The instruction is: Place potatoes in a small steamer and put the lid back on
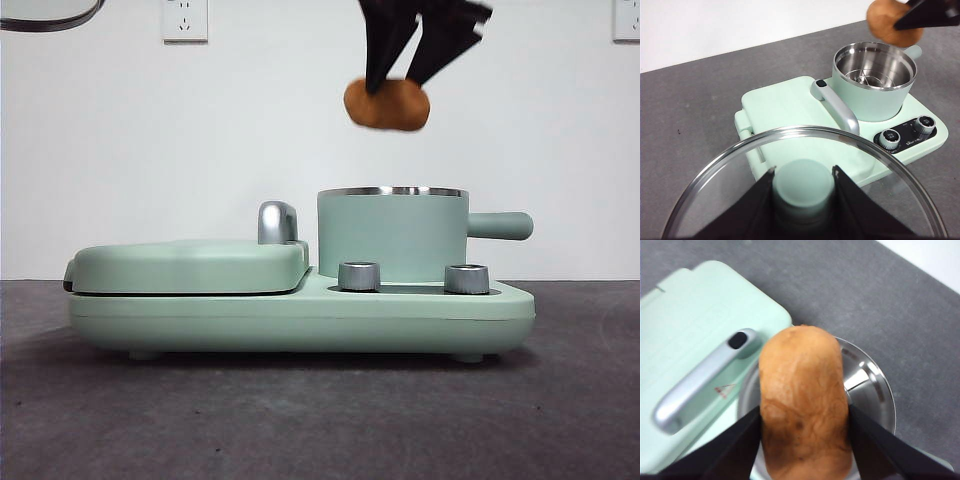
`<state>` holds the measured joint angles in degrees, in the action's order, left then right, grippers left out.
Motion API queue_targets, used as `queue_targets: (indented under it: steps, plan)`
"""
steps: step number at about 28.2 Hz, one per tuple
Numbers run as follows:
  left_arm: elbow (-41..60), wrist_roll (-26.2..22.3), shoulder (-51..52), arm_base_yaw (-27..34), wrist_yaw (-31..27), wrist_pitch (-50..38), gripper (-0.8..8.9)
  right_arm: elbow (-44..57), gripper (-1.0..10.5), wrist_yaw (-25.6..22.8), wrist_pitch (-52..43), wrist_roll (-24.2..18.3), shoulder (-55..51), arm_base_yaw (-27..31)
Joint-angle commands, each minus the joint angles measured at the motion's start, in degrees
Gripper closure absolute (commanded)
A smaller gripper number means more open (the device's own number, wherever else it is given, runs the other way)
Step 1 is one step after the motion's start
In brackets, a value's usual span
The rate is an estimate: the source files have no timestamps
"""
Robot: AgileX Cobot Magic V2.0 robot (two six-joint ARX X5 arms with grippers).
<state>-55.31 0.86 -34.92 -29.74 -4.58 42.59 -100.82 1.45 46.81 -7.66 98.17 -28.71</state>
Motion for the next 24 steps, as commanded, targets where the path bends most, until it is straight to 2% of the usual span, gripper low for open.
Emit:
queue_targets:
  steps: [1, 24]
  plan:
    - [-0.8, -0.4, 0.0, -0.1, -0.2, -1.9, 7.98, -2.0, 6.9, 0.0, -1.1, -0.5, 3.6, 0.3]
    - [-0.8, -0.3, 0.0, -0.1, -0.2, -1.9, 7.98, -2.1, 6.9, -0.5, -1.7, -0.8, 16.4, 2.5]
